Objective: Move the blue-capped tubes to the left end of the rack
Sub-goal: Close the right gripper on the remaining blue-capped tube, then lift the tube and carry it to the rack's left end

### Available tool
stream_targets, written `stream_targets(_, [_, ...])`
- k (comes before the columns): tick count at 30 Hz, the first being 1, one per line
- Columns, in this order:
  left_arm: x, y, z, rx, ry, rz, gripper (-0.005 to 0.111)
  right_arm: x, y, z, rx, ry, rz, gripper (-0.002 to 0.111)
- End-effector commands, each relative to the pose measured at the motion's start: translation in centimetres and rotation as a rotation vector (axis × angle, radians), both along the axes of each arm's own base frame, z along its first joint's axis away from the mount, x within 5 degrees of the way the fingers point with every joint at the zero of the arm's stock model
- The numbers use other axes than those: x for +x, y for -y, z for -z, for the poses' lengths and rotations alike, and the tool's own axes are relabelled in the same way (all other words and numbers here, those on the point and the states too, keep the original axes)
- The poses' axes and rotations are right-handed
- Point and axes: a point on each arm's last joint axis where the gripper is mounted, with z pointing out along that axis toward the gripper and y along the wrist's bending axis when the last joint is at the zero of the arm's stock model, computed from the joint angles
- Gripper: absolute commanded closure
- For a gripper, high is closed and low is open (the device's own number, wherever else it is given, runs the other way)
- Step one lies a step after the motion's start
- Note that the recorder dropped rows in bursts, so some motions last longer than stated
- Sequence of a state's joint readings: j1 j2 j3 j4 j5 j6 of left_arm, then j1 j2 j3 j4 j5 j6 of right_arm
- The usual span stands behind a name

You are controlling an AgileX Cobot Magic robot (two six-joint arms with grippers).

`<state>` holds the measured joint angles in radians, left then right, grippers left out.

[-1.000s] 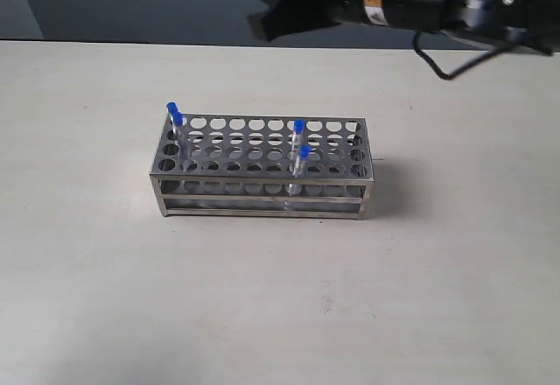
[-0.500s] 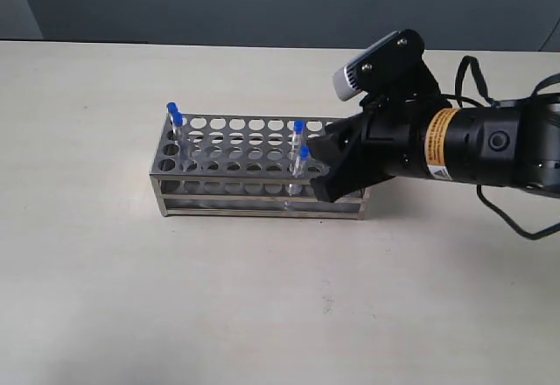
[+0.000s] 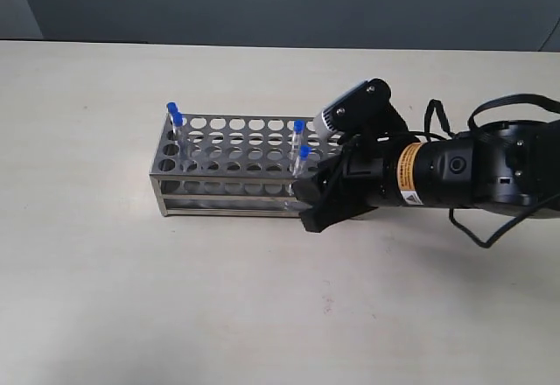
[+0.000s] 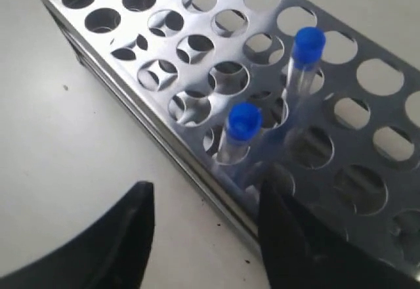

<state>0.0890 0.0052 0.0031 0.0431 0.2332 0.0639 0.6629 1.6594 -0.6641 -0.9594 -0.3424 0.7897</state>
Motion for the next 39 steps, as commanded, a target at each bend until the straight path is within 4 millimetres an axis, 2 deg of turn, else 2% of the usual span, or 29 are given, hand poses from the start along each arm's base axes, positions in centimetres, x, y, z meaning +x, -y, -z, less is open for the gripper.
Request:
stream_targets(1, [0.0, 0.1, -0.2, 0.0, 0.01, 0.012, 0.106, 0.4, -0.2, -0.2, 0.058, 0.024, 0.014, 0.061])
stream_targets(10, [0.0, 0.1, -0.2, 0.0, 0.01, 0.012, 0.106, 1.1, -0.4, -0.6, 0.101, 0.107, 0.045, 0.061])
stream_targets(17, [0.0, 0.1, -0.2, 0.0, 0.01, 0.012, 0.106, 1.6, -0.9, 1.6, 0.13, 0.074, 0.069, 0.061])
stream_targets(21, [0.0, 0.1, -0.2, 0.0, 0.01, 0.012, 0.106, 1.6, -1.0, 2.0, 0.138, 0.068, 0.063, 0.062])
stream_targets(22, [0.0, 0.1, -0.2, 0.0, 0.01, 0.012, 0.106, 1.6, -1.0, 1.9, 0.14, 0.069, 0.063, 0.066])
stream_targets(28, [0.0, 0.1, -0.2, 0.0, 0.01, 0.012, 0.106, 1.9, -1.3, 1.5, 0.173, 0.085, 0.062, 0.109])
stream_targets(30, [0.0, 0.1, -0.2, 0.0, 0.01, 0.012, 0.106, 1.9, -1.3, 1.2, 0.182, 0.091, 0.065, 0.109])
stream_targets(32, [0.0, 0.1, -0.2, 0.0, 0.01, 0.012, 0.106, 1.7, -1.2, 0.1, 0.199, 0.118, 0.06, 0.109])
stream_targets(39, [0.0, 0.1, -0.2, 0.0, 0.01, 0.012, 0.106, 0.8, -0.8, -6.6, 0.3, 0.305, -0.003, 0.109])
